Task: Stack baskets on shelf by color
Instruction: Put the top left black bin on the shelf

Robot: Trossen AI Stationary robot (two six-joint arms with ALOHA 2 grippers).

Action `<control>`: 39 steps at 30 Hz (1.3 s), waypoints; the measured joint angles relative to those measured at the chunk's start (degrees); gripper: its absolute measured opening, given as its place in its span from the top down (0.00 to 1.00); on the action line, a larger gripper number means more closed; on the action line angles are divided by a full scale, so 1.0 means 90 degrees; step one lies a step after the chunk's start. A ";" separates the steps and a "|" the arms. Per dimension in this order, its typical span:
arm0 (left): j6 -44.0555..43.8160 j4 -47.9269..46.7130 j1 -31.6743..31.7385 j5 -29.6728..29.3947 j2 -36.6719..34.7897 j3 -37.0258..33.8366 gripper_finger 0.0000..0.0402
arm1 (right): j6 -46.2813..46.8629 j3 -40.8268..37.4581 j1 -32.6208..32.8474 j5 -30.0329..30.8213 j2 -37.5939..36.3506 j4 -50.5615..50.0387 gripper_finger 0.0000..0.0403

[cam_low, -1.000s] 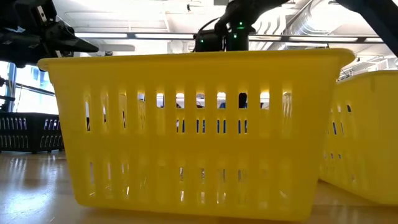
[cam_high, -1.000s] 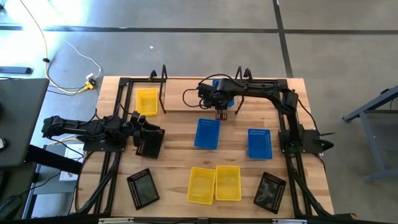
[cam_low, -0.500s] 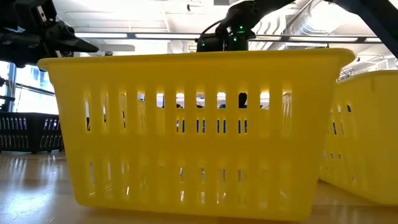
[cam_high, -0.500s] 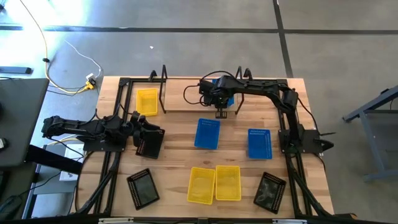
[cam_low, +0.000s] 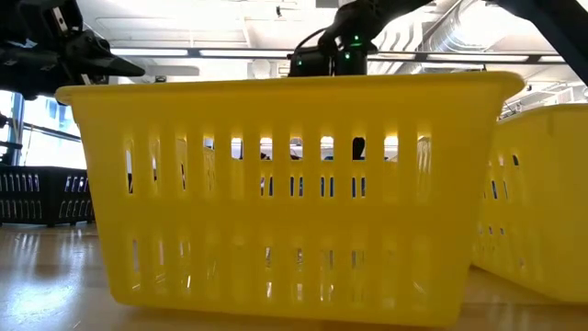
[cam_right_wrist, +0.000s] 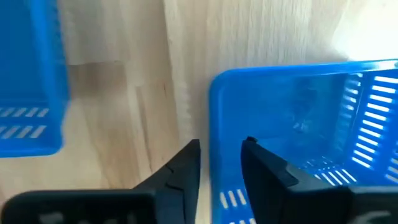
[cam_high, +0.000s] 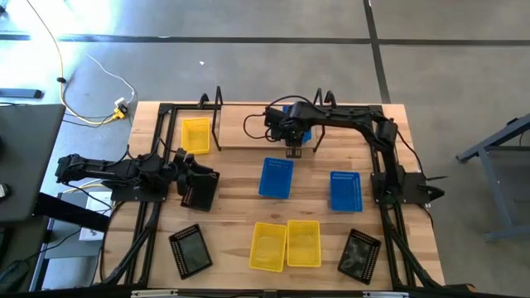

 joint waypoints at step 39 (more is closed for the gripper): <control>0.2112 -0.4302 -0.1037 0.2254 0.2831 0.3087 0.54 | 0.2168 0.2628 0.0218 0.0040 -0.0119 -0.1622 0.71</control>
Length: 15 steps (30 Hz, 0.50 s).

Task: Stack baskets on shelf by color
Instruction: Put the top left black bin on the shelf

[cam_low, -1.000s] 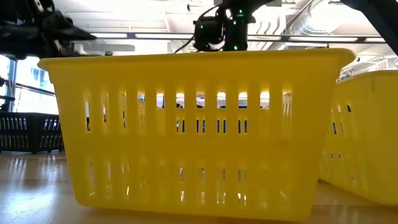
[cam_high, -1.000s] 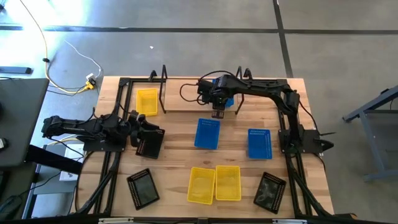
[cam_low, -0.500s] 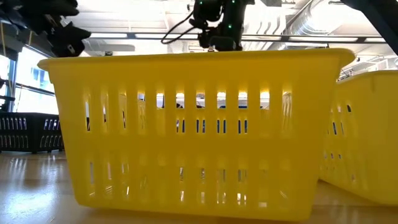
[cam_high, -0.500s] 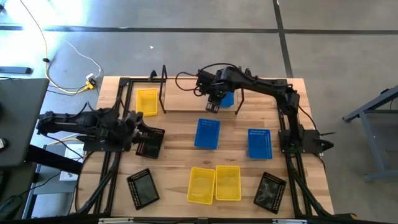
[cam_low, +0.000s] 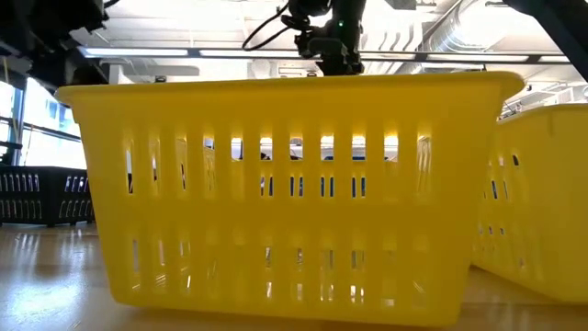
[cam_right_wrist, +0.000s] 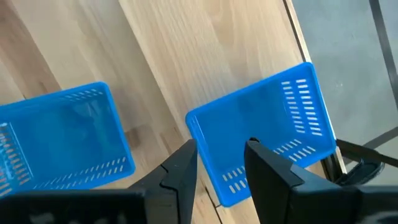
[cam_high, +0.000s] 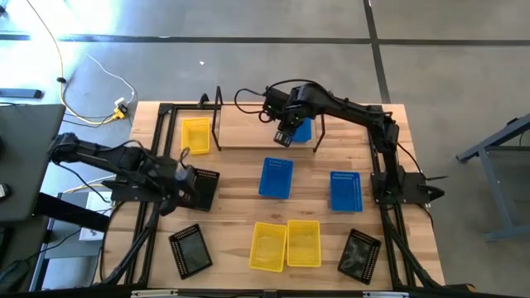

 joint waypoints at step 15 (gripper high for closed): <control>-0.0730 -0.0117 -0.1076 -0.0918 0.1726 -0.0002 0.54 | -0.0082 0.0182 0.0000 -0.0140 0.0000 -0.0248 0.71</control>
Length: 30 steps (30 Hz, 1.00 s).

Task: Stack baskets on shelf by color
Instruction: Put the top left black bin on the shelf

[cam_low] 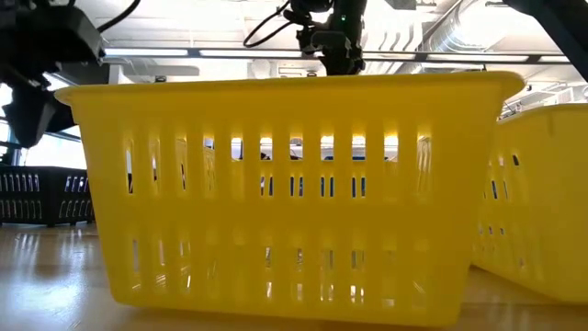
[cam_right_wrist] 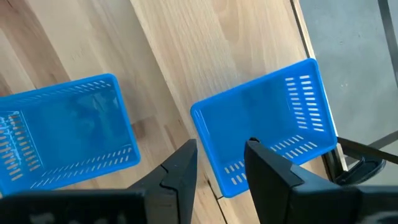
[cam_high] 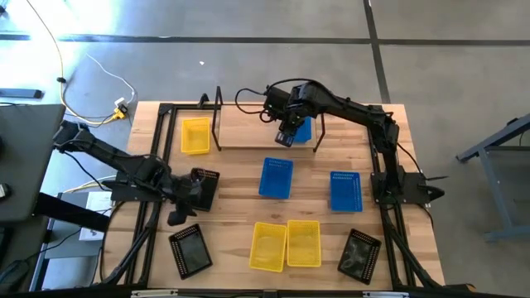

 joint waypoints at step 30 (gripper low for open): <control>-0.0769 -0.0136 -0.0367 -0.0825 0.1514 0.0375 0.98 | 0.0065 -0.0002 0.0000 0.0002 0.0002 0.0002 0.71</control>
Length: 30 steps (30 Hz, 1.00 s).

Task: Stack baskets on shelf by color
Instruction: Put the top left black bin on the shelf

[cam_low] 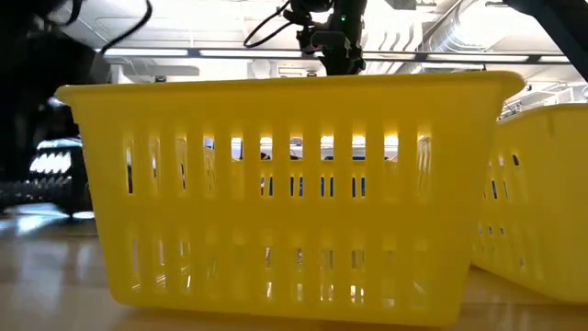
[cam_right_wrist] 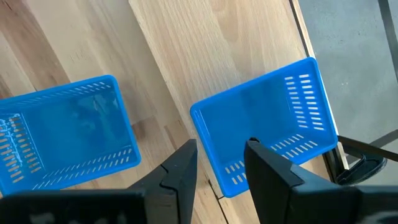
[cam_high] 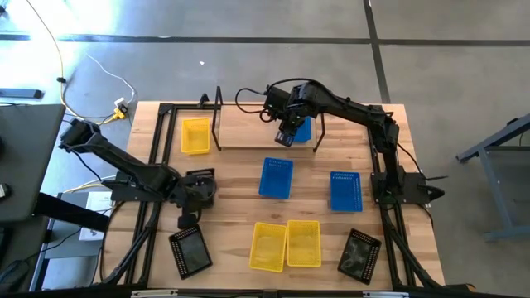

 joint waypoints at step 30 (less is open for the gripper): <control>0.4498 0.0065 0.2812 -0.2008 0.0096 0.2716 1.00 | 0.2037 -0.0002 0.0002 0.1528 0.0000 0.0002 0.71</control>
